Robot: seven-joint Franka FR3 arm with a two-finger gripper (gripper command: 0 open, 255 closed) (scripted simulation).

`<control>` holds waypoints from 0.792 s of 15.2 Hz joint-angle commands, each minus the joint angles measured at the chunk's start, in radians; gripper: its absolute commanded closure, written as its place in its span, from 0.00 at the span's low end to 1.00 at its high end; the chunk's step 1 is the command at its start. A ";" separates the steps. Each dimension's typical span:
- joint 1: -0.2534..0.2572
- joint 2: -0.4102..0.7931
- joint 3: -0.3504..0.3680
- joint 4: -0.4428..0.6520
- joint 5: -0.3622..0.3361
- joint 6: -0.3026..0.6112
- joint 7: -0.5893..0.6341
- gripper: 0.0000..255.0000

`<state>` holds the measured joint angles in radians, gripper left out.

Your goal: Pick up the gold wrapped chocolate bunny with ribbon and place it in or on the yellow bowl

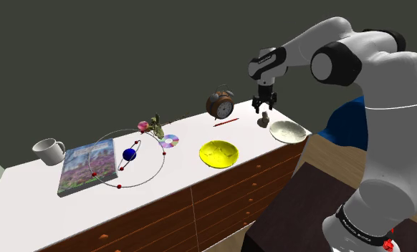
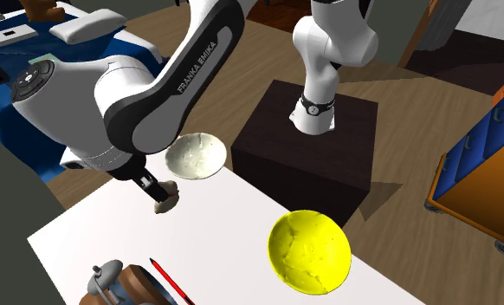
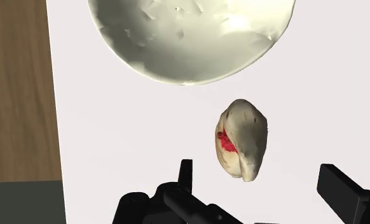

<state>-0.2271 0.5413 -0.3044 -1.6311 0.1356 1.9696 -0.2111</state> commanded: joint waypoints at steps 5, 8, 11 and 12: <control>0.000 0.018 0.004 -0.036 0.007 0.053 -0.004 0.00; 0.000 0.018 0.004 -0.036 0.007 0.053 -0.004 0.00; 0.000 0.018 0.004 -0.036 0.007 0.053 -0.004 0.00; 0.000 0.018 0.004 -0.036 0.007 0.053 -0.004 1.00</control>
<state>-0.2276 0.5589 -0.3003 -1.6667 0.1428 2.0225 -0.2153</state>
